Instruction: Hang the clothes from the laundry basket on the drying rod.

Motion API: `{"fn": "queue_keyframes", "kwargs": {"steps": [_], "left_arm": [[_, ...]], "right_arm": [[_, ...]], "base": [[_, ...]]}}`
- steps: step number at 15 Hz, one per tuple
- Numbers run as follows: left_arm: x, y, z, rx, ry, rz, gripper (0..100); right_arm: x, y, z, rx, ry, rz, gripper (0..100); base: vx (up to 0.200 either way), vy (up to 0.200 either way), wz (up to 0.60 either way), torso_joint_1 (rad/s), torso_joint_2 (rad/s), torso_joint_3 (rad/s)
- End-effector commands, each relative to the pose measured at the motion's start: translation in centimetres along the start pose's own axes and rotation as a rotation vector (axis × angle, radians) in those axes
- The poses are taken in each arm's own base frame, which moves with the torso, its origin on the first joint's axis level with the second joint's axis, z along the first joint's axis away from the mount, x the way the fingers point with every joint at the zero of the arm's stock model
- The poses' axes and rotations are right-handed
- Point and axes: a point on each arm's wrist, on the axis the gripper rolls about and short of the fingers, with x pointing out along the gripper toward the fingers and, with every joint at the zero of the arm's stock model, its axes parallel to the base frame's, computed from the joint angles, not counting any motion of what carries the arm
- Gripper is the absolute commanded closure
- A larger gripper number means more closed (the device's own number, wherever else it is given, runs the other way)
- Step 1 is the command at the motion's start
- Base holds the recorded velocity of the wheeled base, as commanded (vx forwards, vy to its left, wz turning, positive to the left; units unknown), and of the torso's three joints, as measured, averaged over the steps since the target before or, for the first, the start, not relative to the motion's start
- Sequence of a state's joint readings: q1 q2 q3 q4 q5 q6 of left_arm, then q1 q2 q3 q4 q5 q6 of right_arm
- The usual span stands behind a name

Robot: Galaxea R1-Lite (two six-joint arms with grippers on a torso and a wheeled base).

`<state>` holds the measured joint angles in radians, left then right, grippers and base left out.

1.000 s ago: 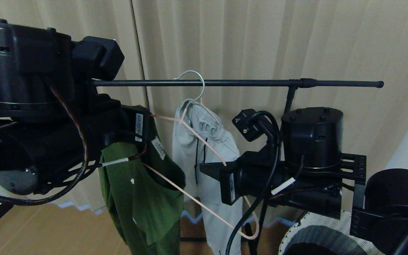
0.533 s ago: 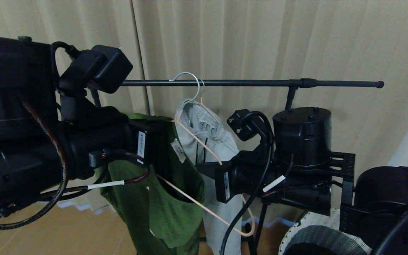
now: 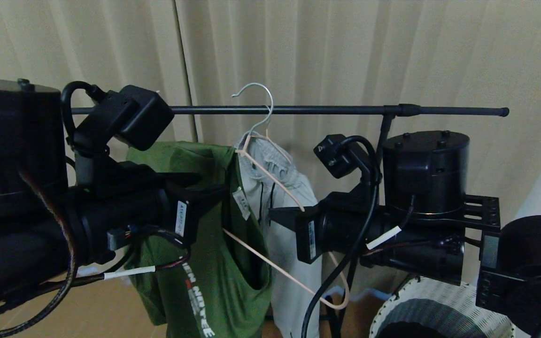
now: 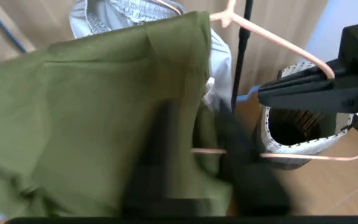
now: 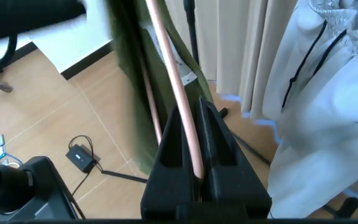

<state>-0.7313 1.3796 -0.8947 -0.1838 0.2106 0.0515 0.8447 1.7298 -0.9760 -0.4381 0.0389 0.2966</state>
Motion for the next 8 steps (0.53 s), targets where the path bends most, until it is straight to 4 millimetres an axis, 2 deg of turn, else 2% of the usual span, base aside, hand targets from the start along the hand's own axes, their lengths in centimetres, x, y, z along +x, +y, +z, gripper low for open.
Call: {"fn": "queue_keyframes", "kwargs": {"steps": [1, 5, 8], "left_arm": [[-0.4, 0.0, -0.2, 0.002, -0.002, -0.001, 0], [-1.8, 0.2, -0.4, 0.023, -0.026, -0.050, 0], [-3.3, 0.4, -0.3, 0.018, -0.064, -0.089, 0]], "right_arm": [[-0.8, 0.2, 0.6, -0.005, -0.024, 0.009, 100], [-3.3, 0.5, 1.3, -0.018, -0.034, 0.008, 100], [-4.9, -0.5, 1.4, -0.051, -0.052, -0.026, 100]], "base": [[0.000, 0.000, 0.00, 0.000, 0.00, 0.000], [0.000, 0.000, 0.00, 0.000, 0.00, 0.000], [0.000, 0.000, 0.00, 0.000, 0.00, 0.000]]}}
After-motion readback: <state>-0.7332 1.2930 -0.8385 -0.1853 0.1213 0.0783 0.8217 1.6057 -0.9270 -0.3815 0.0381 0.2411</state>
